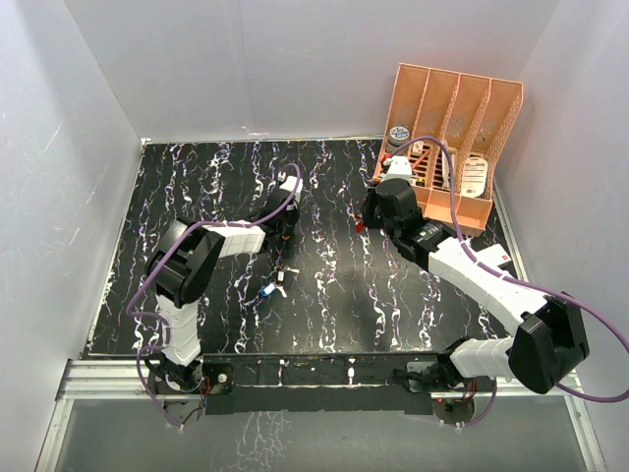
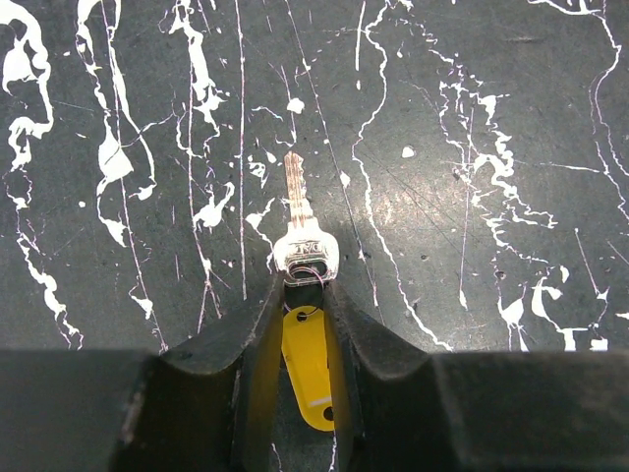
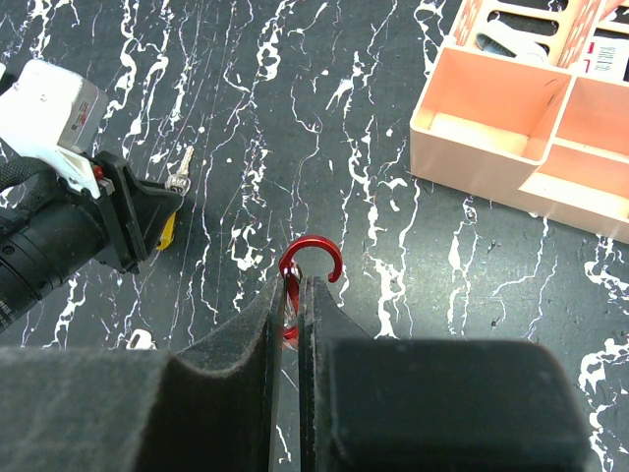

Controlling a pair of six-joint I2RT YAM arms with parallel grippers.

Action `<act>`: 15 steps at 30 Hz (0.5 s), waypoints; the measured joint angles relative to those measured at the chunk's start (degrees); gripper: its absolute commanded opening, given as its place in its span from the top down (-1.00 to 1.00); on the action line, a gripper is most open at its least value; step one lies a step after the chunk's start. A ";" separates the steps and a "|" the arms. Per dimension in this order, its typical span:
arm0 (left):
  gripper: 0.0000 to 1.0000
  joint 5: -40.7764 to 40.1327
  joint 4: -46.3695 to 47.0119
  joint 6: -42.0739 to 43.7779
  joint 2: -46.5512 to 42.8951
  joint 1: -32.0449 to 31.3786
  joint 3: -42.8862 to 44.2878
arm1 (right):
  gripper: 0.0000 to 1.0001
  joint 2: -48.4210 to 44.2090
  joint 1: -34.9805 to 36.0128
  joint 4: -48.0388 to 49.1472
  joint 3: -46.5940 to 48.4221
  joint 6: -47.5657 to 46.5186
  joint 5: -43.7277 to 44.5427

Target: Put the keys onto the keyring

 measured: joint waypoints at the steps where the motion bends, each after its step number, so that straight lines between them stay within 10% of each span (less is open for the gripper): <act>1: 0.61 0.00 0.00 0.00 0.00 0.00 0.00 | 1.00 0.00 0.00 0.00 0.00 0.02 0.00; 15: 1.00 -0.72 -0.37 0.20 -0.98 0.00 -0.02 | 1.00 0.00 0.00 0.00 0.00 0.00 0.02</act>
